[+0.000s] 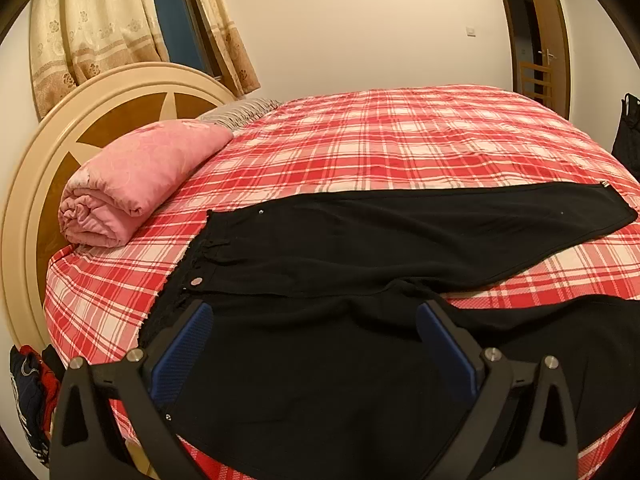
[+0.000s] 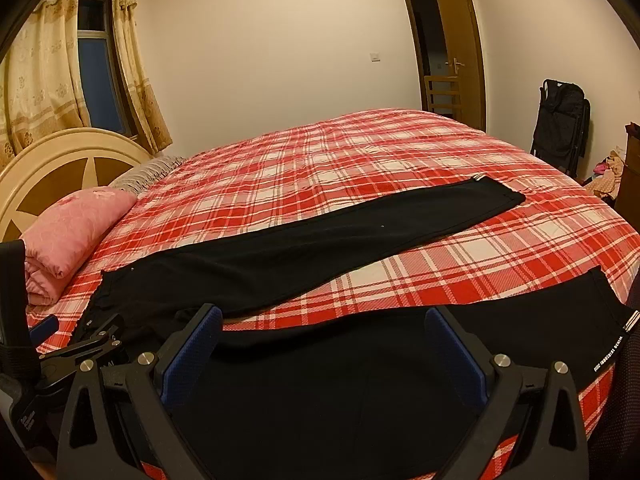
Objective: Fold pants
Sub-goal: 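Position both grippers open above the waistband of the black trousers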
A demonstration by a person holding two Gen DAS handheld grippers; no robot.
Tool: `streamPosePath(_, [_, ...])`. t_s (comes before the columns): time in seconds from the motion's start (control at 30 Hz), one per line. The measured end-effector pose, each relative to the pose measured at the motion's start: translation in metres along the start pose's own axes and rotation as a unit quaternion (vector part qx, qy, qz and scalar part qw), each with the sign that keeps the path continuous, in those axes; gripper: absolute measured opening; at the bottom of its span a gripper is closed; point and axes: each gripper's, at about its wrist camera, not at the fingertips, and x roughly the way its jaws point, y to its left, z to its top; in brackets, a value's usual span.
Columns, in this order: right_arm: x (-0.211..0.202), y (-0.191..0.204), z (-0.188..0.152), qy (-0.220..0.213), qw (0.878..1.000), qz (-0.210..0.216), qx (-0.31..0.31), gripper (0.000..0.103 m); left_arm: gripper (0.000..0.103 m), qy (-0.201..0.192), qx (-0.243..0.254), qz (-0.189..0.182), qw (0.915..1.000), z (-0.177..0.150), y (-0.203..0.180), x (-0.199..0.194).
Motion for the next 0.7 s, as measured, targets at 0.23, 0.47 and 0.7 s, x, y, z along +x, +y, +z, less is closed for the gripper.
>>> streamPosePath(0.23, [0.003, 0.003, -0.001, -0.002, 1.000, -0.001, -0.006, 0.102, 0.103, 0.005, -0.002, -0.002, 1.0000, -0.002, 0.001, 0.003])
streamPosePath(0.47, [0.021, 0.004, -0.003, 0.016, 1.000, -0.005, -0.009, 0.102, 0.103, 0.021, -0.002, -0.005, 0.9998, -0.002, -0.002, 0.019])
streamPosePath(0.7, [0.056, 0.007, 0.007, 0.042, 0.999, 0.000, -0.024, 0.102, 0.103, 0.045, -0.007, -0.005, 0.9989, 0.005, 0.007, 0.049])
